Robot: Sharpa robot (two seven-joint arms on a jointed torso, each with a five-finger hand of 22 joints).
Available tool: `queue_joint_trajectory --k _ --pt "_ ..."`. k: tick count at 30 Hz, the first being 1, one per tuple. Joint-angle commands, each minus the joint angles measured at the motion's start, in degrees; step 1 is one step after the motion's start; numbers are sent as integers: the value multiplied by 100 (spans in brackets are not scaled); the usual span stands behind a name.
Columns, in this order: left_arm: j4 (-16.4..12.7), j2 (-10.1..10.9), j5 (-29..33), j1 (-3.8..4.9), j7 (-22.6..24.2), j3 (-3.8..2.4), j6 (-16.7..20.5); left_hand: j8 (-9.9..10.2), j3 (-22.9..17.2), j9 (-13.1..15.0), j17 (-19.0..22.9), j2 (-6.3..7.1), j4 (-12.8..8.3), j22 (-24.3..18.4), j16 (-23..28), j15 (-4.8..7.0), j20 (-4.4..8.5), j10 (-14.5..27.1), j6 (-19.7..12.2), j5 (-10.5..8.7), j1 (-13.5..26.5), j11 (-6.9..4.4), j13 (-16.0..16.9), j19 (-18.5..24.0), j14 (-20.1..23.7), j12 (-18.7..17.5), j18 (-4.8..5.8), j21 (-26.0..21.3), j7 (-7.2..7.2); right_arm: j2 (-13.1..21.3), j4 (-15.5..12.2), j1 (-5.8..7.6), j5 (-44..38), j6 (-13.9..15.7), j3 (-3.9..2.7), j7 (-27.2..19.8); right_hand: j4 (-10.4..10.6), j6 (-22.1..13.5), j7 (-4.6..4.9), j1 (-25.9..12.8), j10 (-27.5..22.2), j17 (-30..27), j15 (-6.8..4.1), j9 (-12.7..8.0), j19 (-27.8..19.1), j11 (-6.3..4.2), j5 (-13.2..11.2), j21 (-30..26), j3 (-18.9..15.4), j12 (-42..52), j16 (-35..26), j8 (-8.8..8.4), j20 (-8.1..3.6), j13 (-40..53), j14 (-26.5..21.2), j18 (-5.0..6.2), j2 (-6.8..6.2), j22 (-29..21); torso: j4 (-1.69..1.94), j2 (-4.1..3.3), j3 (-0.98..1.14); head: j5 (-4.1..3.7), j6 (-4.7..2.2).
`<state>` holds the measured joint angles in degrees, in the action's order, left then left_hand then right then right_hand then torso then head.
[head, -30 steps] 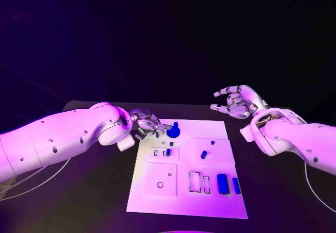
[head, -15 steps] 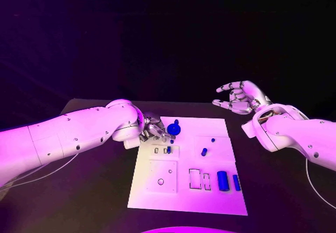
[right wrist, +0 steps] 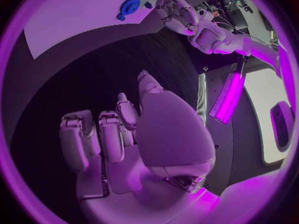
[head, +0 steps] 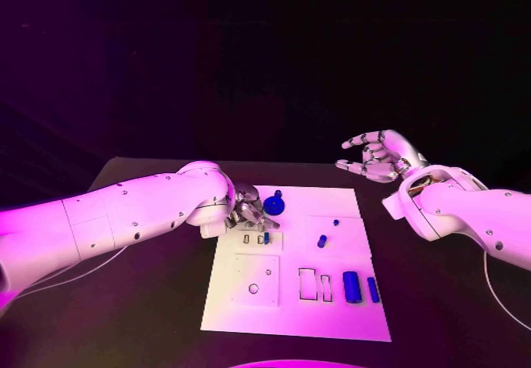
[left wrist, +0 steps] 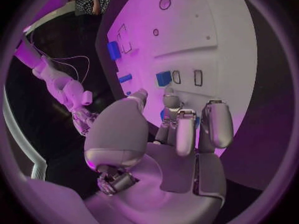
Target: Assemble the parts on the task board
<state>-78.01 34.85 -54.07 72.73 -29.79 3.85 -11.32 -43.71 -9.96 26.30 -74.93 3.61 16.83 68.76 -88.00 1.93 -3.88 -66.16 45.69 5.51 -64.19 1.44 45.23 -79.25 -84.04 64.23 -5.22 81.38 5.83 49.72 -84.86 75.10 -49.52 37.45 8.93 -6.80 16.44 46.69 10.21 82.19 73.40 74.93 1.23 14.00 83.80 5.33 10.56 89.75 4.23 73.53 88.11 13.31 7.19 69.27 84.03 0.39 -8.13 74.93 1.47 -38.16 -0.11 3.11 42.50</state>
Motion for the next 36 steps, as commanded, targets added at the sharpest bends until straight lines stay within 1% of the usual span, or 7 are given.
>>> queue_joint_trajectory --k 1,7,11,15,27,33,36 --pt "37 -42 -52 2 -47 19 -213 -29 29 9 -1163 -57 -2 3 -41 25 -7 14 -6 28 -9 -11 -24 -28 -493 -17 115 31 -32 5 -3 2 -111 -126 -2 56 -12 39 -5 34 35 1050 -35 -7 620 -11 39 25 26 12 3 23 -36 0 488 -39 -4 1507 11 -2 -3 -14 16" --pt "95 -75 -50 -4 -58 44 -286 -31 31 14 -1165 -55 -6 8 -42 26 -7 18 -6 27 -12 -11 -31 -29 -494 -21 116 34 -33 9 -6 2 -118 -144 -2 82 -13 39 -6 37 31 1047 -35 -7 620 -11 42 25 27 8 2 23 -36 -6 487 -39 -7 1507 12 -2 -1 -16 40" --pt "113 -85 -49 -6 -62 51 -317 -36 29 23 -1165 -57 -12 21 -42 27 -8 22 -5 28 -24 -14 -34 -34 -494 -24 119 41 -36 11 -1 2 -119 -151 -2 90 -13 39 -6 37 31 1047 -35 -7 620 -11 42 25 27 8 2 23 -36 -6 487 -39 -7 1507 9 1 -5 -13 62" --pt "119 -92 -48 -7 -65 55 -340 -39 27 28 -1173 -59 -14 23 -46 29 -8 24 -5 29 -32 -15 -35 -33 -496 -26 119 42 -38 14 2 2 -120 -159 -1 95 -13 39 -6 37 31 1047 -35 -7 620 -11 42 25 27 8 2 23 -36 -6 487 -39 -7 1507 10 0 -7 -22 69" --pt "114 -121 -12 -18 -70 59 -427 -54 11 65 -1184 -65 -23 55 -51 35 -8 32 -8 36 -100 -24 -38 -39 -500 -32 124 61 -47 -4 31 1 -113 -212 -1 86 -9 44 -7 38 33 1037 -36 -8 620 -12 53 25 32 9 -2 25 -37 -5 485 -39 -10 1507 16 5 -2 -37 79" --pt "110 -129 11 -20 -71 61 -476 -72 -46 125 -1198 -82 -28 76 -57 43 -6 29 -5 43 -242 -35 -21 -32 -504 -30 125 78 -59 -13 44 0 -112 -225 0 92 -4 50 -8 36 36 1033 -36 -8 620 -13 72 25 38 12 -4 28 -38 -3 484 -39 -7 1507 17 5 -1 -32 94" --pt "114 -133 28 -21 -72 62 -480 -76 -106 158 -1199 -94 -29 94 -57 49 -4 26 -4 45 -331 -42 -12 -31 -505 -32 127 89 -67 -13 47 0 -112 -228 0 100 -4 50 -8 36 36 1033 -36 -8 620 -13 72 25 38 12 -4 28 -38 -3 484 -39 -7 1507 15 2 -5 -33 99"
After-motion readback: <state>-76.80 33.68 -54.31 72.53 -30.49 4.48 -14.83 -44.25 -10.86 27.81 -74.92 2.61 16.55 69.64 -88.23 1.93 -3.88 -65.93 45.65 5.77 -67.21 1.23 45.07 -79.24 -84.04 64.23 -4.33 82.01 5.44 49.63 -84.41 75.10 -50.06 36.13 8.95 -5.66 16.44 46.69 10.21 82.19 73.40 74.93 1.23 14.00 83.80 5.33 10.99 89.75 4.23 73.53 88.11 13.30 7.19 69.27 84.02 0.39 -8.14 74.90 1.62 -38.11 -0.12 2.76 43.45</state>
